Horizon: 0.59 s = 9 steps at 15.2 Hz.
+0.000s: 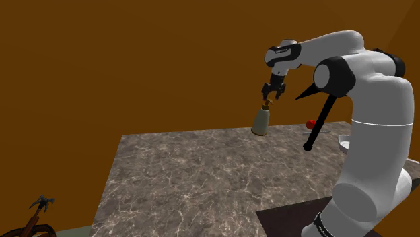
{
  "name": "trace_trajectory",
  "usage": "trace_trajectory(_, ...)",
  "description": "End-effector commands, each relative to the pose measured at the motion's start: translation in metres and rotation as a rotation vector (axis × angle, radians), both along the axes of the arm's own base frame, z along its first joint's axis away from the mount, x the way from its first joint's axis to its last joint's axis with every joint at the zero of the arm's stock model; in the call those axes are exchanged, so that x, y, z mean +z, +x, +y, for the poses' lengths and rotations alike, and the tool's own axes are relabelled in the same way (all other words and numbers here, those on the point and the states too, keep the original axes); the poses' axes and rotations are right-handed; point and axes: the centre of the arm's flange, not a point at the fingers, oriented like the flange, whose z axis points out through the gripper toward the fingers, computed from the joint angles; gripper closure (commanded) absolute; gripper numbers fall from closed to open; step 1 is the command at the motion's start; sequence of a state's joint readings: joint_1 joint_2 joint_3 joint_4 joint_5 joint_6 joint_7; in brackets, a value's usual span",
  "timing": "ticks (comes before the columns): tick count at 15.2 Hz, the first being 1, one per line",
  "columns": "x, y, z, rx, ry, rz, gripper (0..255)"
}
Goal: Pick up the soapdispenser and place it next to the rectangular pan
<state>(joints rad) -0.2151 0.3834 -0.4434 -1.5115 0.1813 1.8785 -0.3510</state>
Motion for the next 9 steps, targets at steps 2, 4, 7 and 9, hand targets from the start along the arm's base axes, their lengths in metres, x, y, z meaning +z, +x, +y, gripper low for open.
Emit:
trace_trajectory(2,-0.016,0.002,-0.001,0.000,0.000,0.000,0)
trace_trajectory(4,-0.026,0.002,-0.001,0.000,0.000,0.000,0)
trace_trajectory(7,-0.035,0.002,-0.001,0.000,0.000,0.000,0)
trace_trajectory(9,-0.035,0.002,-0.001,0.000,0.000,0.000,0)
